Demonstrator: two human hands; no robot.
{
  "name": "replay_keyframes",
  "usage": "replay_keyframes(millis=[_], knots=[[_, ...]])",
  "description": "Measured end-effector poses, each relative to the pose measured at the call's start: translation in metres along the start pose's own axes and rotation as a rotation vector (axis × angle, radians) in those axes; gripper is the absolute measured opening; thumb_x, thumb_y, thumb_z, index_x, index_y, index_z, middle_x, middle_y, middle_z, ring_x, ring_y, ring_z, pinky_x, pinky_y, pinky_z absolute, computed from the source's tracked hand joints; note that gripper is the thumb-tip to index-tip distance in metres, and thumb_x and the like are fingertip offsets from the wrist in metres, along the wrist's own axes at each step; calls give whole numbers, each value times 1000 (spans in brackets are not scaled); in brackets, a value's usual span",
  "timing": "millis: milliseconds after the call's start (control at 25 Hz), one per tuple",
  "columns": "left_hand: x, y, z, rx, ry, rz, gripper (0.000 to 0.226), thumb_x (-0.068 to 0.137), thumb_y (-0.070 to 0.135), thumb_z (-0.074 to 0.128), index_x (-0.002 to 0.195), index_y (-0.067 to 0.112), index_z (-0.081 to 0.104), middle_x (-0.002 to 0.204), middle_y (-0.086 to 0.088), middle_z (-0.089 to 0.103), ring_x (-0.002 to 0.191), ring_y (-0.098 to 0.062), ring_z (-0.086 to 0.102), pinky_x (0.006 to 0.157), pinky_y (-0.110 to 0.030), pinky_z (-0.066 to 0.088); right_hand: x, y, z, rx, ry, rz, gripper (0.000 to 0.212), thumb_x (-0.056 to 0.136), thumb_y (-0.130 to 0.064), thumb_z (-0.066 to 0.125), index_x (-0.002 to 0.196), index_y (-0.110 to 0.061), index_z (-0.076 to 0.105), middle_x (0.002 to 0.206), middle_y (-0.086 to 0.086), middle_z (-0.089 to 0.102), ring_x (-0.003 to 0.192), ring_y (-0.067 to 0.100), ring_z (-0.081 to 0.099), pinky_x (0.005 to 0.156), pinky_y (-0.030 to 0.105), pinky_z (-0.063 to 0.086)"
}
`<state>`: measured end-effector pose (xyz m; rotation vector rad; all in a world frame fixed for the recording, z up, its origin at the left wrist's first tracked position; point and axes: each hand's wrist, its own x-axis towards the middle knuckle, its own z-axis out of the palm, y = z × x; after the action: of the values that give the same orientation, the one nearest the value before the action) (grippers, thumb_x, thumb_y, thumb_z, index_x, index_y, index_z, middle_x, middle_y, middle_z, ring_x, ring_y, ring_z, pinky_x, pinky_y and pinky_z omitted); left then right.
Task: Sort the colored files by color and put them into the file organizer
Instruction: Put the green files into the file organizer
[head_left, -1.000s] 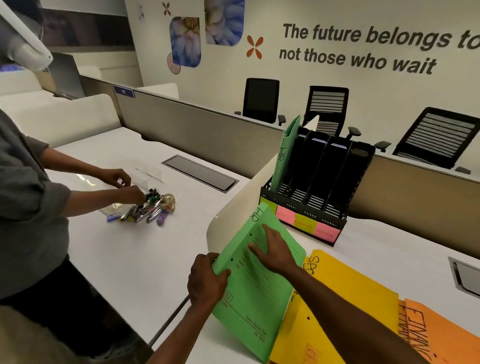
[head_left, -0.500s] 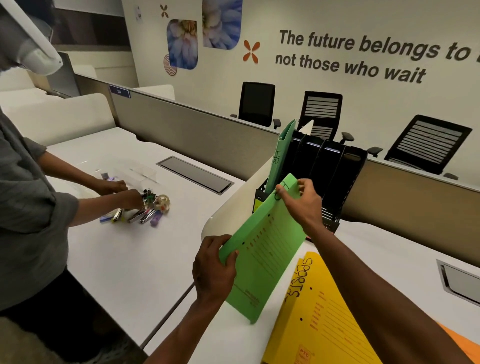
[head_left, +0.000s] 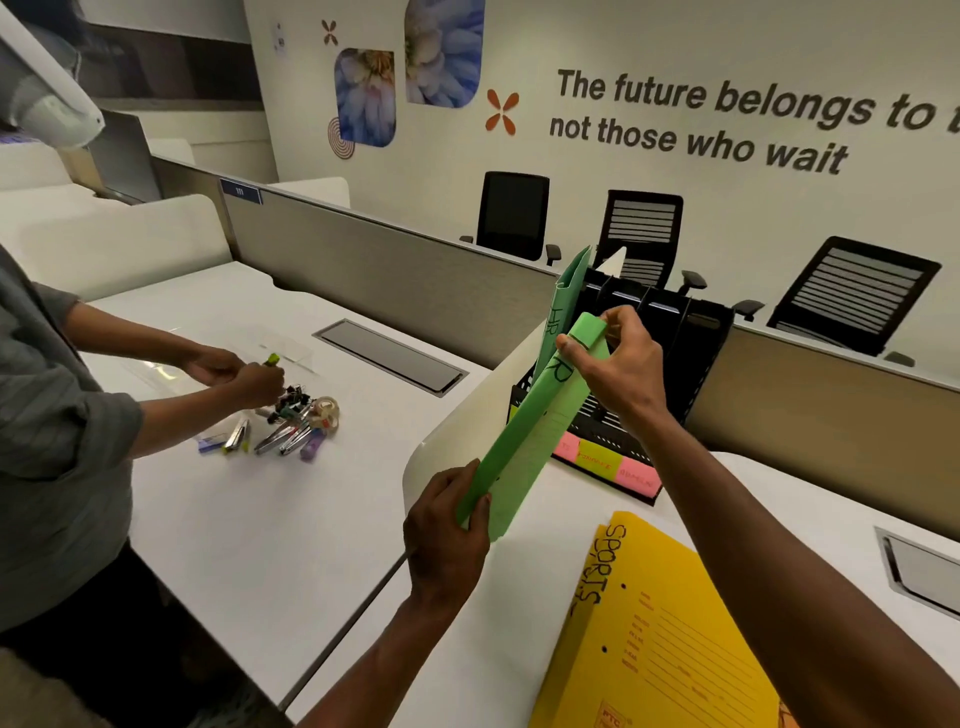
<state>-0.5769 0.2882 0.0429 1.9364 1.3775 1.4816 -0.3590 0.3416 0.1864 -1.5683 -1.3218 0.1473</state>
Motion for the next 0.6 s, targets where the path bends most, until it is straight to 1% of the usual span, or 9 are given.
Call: replay_keyframes(millis=[80, 120, 200, 240, 320, 440, 520, 600], knots=[[2, 3, 3, -20, -8, 35, 42, 81, 12, 76, 122, 15, 68, 107, 4, 70, 94, -12, 66, 83, -19, 53, 5, -11, -8, -2, -28, -52, 43, 80, -40, 79, 104, -16, 53, 90, -15, 60, 80, -6, 58, 58, 1, 44], [4, 5, 5, -38, -17, 47, 43, 81, 13, 75, 123, 15, 67, 108, 5, 70, 95, -12, 65, 83, -22, 55, 7, -16, -12, -11, -40, -80, 43, 80, -40, 79, 104, -16, 53, 89, -15, 59, 81, -5, 58, 60, 1, 44], [11, 10, 11, -65, -47, 64, 45, 82, 13, 74, 126, 15, 66, 110, 4, 70, 95, -13, 65, 80, -30, 59, 15, -27, -20, -19, -65, -133, 44, 80, -39, 79, 105, -14, 53, 93, -11, 61, 86, 0, 61, 68, 7, 47], [16, 13, 15, -74, -68, 70, 46, 82, 14, 74, 127, 14, 65, 111, 3, 69, 95, -15, 66, 78, -34, 60, 20, -32, -24, -15, -81, -157, 45, 79, -38, 80, 107, -14, 54, 97, -6, 64, 89, 4, 63, 72, 11, 49], [29, 19, 25, -90, -107, 90, 47, 84, 16, 73, 130, 14, 63, 114, 0, 69, 92, -17, 67, 74, -37, 60, 31, -40, -32, -8, -112, -204, 47, 78, -37, 81, 108, -15, 54, 105, -1, 66, 97, 13, 64, 81, 18, 53], [52, 26, 40, -132, -161, 151, 47, 86, 19, 71, 132, 14, 61, 113, -2, 69, 91, -17, 67, 72, -35, 61, 50, -49, -46, -25, -140, -255, 48, 76, -34, 82, 111, -15, 55, 118, -4, 64, 107, 15, 63, 94, 31, 54], [68, 28, 50, -131, -190, 191, 48, 87, 20, 71, 133, 15, 60, 112, -2, 69, 89, -17, 67, 71, -34, 61, 62, -51, -52, -53, -130, -277, 49, 76, -32, 83, 112, -13, 56, 124, -4, 63, 111, 15, 62, 98, 34, 53], [87, 28, 60, -108, -213, 211, 47, 87, 18, 71, 133, 15, 61, 114, -3, 69, 90, -18, 67, 74, -34, 60, 73, -52, -56, -78, -120, -289, 49, 76, -31, 83, 112, -11, 56, 127, -2, 63, 113, 15, 61, 100, 36, 52]])
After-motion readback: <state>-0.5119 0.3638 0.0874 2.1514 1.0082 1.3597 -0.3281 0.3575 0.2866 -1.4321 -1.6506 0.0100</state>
